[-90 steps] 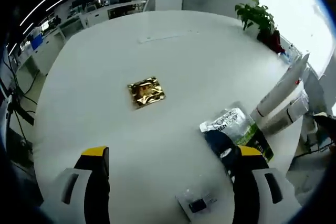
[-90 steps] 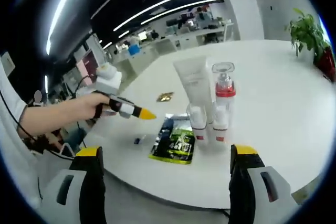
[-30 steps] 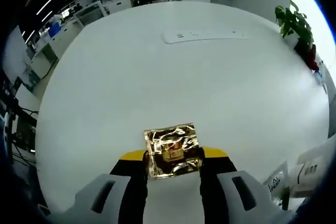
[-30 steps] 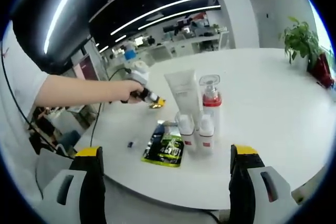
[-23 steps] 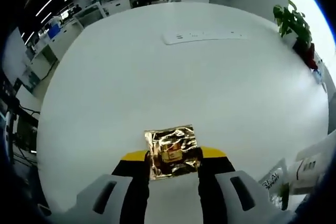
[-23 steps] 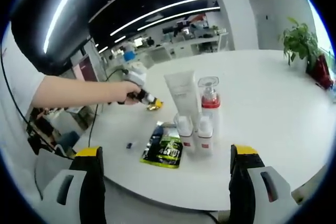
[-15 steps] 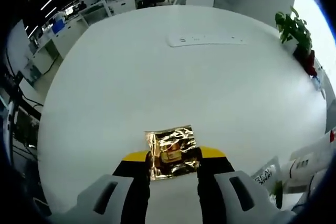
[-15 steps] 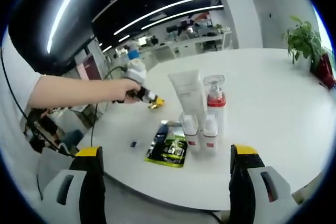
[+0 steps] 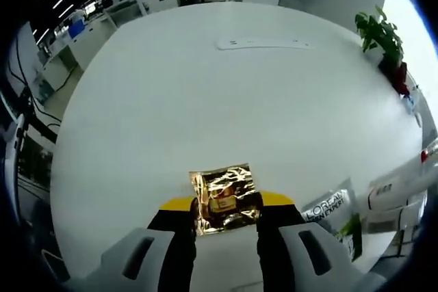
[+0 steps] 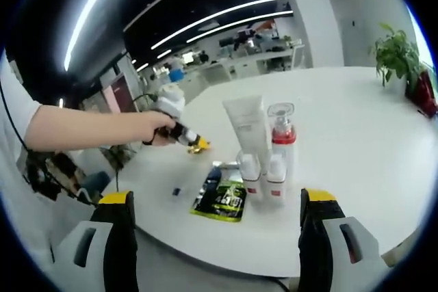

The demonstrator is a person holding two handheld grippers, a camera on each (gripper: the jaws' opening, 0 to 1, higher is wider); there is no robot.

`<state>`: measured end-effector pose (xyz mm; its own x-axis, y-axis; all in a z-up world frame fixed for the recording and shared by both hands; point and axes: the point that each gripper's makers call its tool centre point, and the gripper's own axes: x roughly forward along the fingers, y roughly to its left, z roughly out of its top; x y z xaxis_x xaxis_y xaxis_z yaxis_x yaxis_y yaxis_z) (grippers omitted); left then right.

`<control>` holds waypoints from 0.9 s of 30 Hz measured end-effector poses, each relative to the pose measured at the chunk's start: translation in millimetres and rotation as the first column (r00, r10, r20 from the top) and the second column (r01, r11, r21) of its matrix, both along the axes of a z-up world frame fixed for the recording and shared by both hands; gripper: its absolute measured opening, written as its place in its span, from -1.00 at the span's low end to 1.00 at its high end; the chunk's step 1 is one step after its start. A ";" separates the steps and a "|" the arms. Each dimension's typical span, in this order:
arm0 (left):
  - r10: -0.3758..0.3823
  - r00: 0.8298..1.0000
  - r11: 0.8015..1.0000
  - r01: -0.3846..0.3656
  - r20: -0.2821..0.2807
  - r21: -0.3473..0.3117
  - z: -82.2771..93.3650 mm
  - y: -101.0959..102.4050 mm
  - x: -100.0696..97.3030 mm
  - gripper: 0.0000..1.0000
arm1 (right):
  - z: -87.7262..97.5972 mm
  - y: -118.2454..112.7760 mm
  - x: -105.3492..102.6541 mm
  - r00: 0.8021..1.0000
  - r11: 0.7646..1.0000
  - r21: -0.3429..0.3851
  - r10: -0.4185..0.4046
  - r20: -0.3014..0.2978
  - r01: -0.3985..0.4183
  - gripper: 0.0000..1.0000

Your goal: Arrange the skincare products in the storage area until every visible bottle or jar stands upright without overlapping.

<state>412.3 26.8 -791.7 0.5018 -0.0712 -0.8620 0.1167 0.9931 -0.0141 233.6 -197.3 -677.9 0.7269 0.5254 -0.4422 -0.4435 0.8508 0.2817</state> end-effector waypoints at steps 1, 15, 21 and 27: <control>0.000 1.000 1.000 0.000 -0.002 0.000 -0.4 -0.8 -3.3 -0.35 | 0.0 0.3 0.1 1.000 1.000 -0.002 0.000 0.000 0.000 0.99; 0.011 0.999 1.000 -0.012 -0.040 -0.007 -10.3 -17.1 -44.2 -0.35 | -2.2 3.4 -3.5 1.000 0.999 -0.027 0.024 -0.004 -0.024 0.96; 0.013 0.999 1.000 -0.013 -0.048 0.002 -13.7 -20.3 -55.7 -0.35 | -0.1 4.7 -4.6 0.999 0.999 -0.018 0.031 0.006 -0.031 0.96; 0.024 0.998 1.000 -0.023 -0.055 0.015 -17.9 -18.5 -60.1 -0.34 | 0.6 5.4 -5.4 0.999 0.999 -0.016 0.036 0.009 -0.036 0.96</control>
